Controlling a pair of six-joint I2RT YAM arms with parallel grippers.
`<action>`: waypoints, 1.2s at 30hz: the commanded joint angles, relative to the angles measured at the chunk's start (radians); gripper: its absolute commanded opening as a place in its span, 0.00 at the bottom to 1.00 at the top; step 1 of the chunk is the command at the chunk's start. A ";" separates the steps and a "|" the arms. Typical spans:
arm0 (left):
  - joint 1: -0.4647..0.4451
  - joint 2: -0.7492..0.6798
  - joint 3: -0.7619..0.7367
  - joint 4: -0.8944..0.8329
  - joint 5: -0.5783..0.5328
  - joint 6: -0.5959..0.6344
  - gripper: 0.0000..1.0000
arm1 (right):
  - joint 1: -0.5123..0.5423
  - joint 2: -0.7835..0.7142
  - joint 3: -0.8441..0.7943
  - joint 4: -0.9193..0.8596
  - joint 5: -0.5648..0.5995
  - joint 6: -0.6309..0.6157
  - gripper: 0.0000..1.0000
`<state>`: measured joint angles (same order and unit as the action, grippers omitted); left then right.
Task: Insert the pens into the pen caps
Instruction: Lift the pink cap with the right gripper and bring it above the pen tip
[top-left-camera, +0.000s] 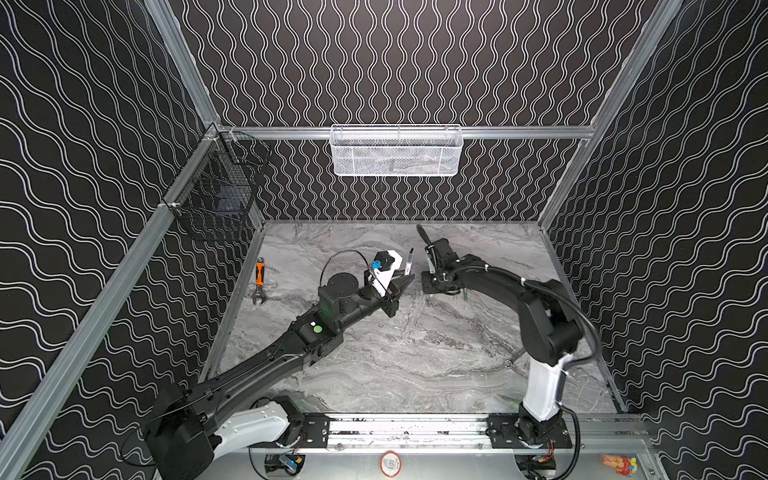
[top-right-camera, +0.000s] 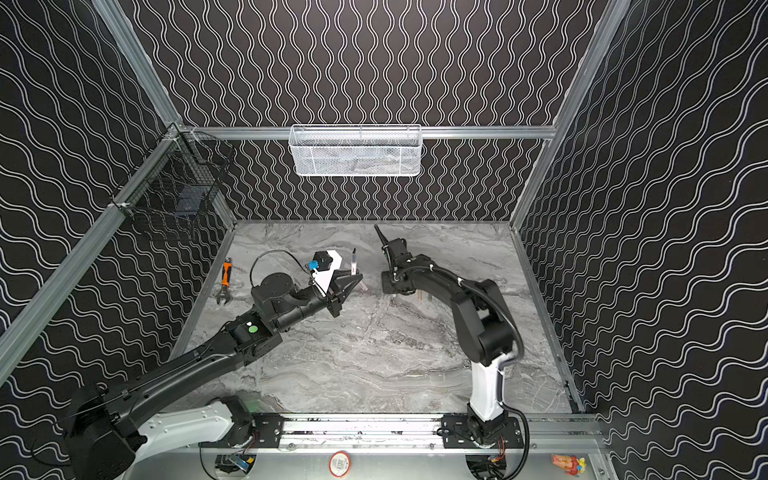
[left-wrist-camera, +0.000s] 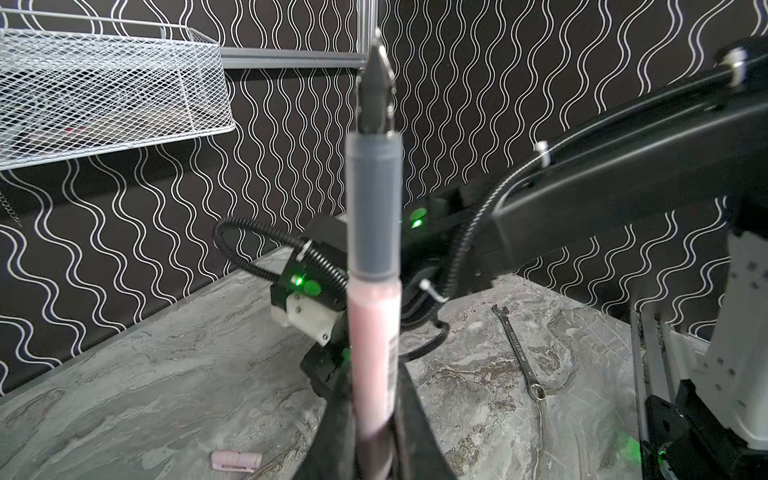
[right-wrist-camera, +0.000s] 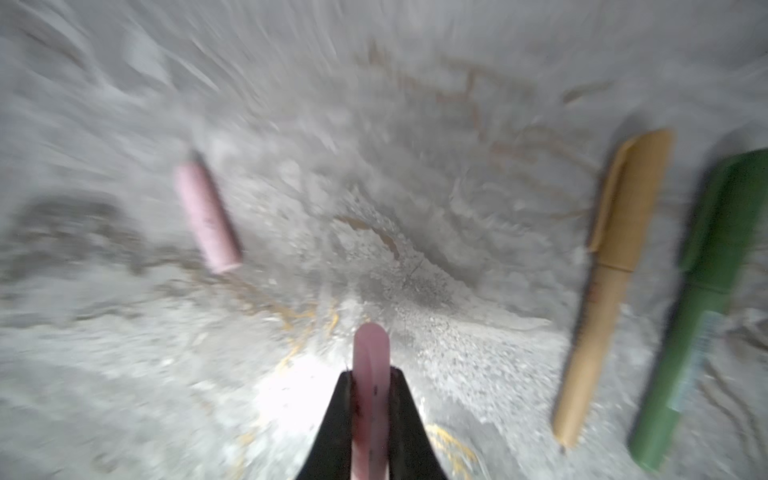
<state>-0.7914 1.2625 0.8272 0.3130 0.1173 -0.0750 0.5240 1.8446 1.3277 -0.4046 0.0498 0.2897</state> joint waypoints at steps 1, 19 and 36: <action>0.001 -0.007 -0.009 0.037 -0.028 0.013 0.09 | -0.002 -0.138 -0.116 0.237 -0.006 0.024 0.10; -0.006 0.035 0.004 0.035 0.024 -0.006 0.08 | 0.024 -0.798 -0.614 1.002 -0.028 0.002 0.10; -0.036 0.098 0.024 0.021 0.082 -0.026 0.09 | 0.196 -0.840 -0.515 1.069 -0.041 -0.086 0.11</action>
<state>-0.8246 1.3537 0.8398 0.3180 0.1864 -0.0994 0.7090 1.0039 0.7956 0.6128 0.0166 0.2207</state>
